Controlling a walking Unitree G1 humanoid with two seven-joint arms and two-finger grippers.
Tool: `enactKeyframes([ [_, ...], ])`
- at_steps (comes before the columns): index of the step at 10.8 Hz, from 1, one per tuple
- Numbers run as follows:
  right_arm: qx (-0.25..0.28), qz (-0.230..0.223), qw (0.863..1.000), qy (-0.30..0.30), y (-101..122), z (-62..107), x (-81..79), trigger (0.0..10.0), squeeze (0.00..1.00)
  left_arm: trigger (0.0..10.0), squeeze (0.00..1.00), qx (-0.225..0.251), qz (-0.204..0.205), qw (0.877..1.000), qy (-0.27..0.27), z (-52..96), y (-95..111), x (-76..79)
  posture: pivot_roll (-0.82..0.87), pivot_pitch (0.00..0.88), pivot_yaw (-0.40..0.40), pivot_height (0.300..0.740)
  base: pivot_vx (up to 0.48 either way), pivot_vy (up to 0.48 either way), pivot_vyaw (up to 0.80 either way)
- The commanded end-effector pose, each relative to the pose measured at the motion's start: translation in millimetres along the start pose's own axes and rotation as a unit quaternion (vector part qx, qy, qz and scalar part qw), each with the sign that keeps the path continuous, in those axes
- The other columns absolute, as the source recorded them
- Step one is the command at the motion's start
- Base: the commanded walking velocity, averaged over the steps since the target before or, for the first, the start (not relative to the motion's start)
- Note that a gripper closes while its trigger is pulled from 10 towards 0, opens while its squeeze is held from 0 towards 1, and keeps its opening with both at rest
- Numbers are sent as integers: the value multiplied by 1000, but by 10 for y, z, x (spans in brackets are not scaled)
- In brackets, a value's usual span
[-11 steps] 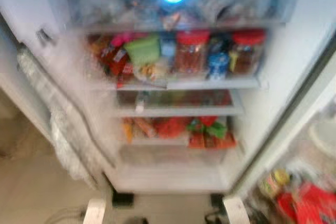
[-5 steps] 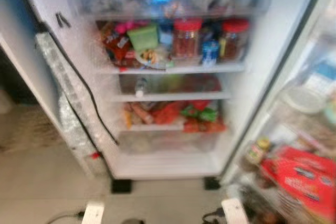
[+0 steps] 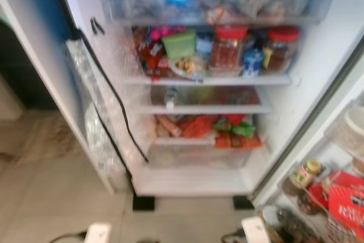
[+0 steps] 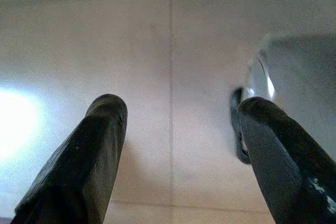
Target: Restocking fridge
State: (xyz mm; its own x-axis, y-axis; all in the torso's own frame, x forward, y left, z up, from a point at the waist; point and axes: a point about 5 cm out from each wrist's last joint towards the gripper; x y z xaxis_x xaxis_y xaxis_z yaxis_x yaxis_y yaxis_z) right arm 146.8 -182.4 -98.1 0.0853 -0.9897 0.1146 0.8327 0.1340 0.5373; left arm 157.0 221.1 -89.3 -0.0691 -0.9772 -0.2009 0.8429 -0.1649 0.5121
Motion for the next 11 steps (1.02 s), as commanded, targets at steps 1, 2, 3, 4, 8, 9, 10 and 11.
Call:
enactKeyframes([
  [1, -55, 3, 998, 4, -286, 64, -23, 10000, 0, 10000, 0, -3, -6, 1000, -6, -2, -6, 56, 5, 0, 32, 655, 0, 375, 0],
  [2, -56, 0, 998, 3, -290, 65, -20, 10000, 0, 10000, 0, -3, -7, 1000, -5, -2, -5, 55, 6, 0, 31, 655, 0, 375, 0],
  [3, -58, -1, 998, 4, -297, 67, -20, 10000, 0, 10000, 0, -3, -8, 1000, -5, -2, -5, 54, 7, 0, 31, 655, 0, 368, 0],
  [4, -60, -4, 998, 3, -306, 69, -19, 10000, 0, 10000, 0, -3, -8, 1000, -6, -2, -4, 53, 7, 0, 31, 655, 0, 341, 0],
  [8, -62, -13, 998, 6, -308, 70, -20, 10000, 0, 10000, 0, -4, -7, 1000, -5, -1, -11, 51, 5, 0, 29, 655, 0, 228, 0],
  [9, -59, -16, 998, 5, -302, 69, -18, 10000, 0, 10000, 0, -5, -8, 1000, -4, -1, -12, 48, 4, 0, 29, 655, 0, 0, 0],
  [10, -54, -20, 998, 2, -287, 66, -5, 10000, 0, 10000, 0, -5, -7, 1000, -3, -2, -10, 43, 5, 0, 29, 660, 0, 0, 0],
  [11, -52, -21, 998, 1, -267, 60, 10, 10000, 0, 10000, 0, -6, -7, 1000, -3, -1, -13, 41, 6, 0, 29, 680, 0, 0, 0],
])
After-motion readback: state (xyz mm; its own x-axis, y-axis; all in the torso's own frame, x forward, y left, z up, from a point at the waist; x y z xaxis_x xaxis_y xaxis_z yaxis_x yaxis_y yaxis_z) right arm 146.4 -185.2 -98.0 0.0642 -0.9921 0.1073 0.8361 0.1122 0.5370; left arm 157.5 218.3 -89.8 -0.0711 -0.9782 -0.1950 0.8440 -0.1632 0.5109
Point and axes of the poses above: a point about 5 cm out from each wrist's last joint towards the gripper, its own z axis pointing back from the gripper into the wrist, its own y axis along the axis of the wrist's last joint, x = y × z, and after that the axes turned 5 degrees about -z, right-handed
